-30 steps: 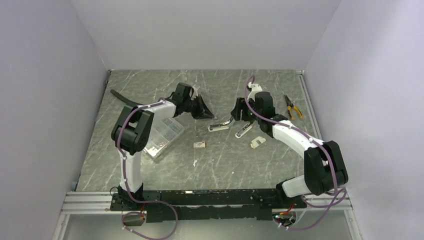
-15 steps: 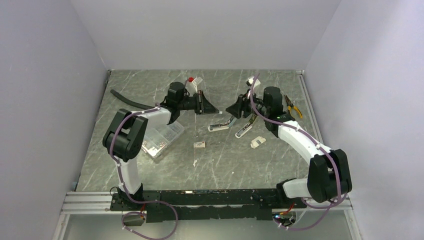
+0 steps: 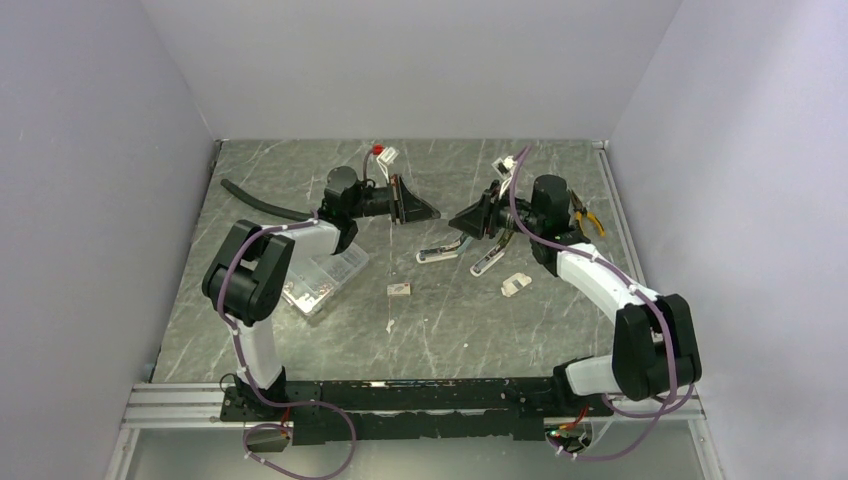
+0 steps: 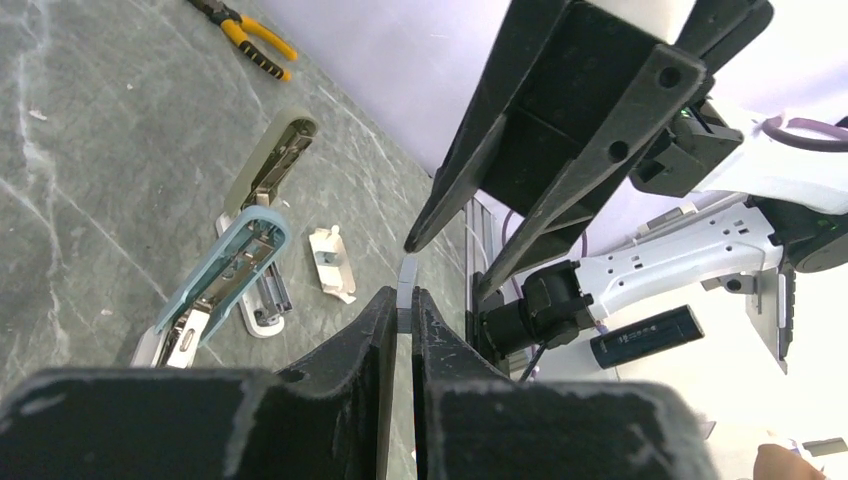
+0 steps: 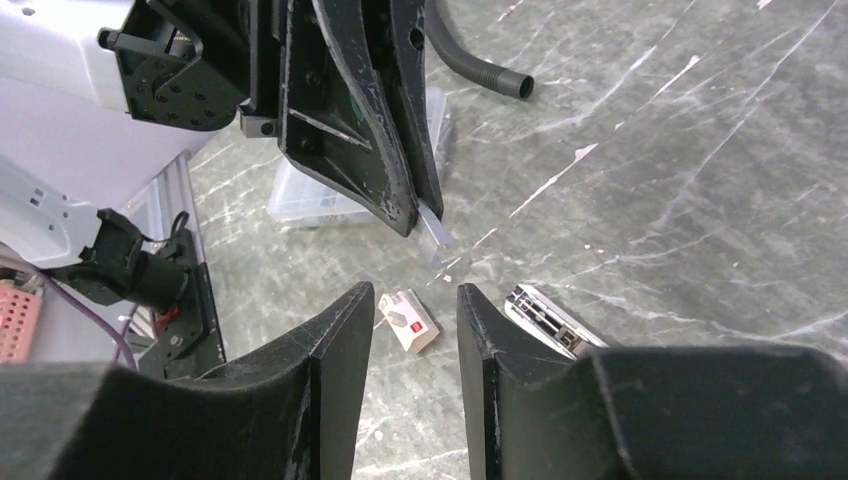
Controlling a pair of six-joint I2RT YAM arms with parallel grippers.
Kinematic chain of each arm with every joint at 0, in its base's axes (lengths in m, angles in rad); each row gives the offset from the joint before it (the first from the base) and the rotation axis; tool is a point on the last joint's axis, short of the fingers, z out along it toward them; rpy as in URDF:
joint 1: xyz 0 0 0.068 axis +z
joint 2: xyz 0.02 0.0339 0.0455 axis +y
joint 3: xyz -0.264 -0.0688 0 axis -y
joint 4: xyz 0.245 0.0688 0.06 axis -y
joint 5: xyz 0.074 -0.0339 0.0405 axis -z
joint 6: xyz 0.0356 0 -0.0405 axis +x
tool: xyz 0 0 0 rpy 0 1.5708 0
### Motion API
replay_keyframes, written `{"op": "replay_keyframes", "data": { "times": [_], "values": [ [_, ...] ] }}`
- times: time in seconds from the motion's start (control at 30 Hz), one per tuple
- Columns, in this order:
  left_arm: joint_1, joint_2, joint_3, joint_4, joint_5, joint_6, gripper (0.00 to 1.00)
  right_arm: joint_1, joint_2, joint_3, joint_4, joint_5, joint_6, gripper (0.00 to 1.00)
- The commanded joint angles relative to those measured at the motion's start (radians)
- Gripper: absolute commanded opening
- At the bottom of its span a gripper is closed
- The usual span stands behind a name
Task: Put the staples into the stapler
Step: Adjust the stapler.
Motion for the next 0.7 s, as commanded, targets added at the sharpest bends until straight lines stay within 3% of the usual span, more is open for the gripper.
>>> {"op": "replay_keyframes", "data": {
  "times": [0.0,0.67],
  "values": [
    [-0.007,-0.024,-0.006,0.098,0.026,-0.024,0.15,-0.003,0.023,-0.007,0.095,-0.049,0.038,0.39],
    [-0.042,-0.025,-0.014,0.110,0.036,-0.002,0.15,-0.022,0.022,-0.021,0.145,-0.067,0.083,0.31]
  ]
}}
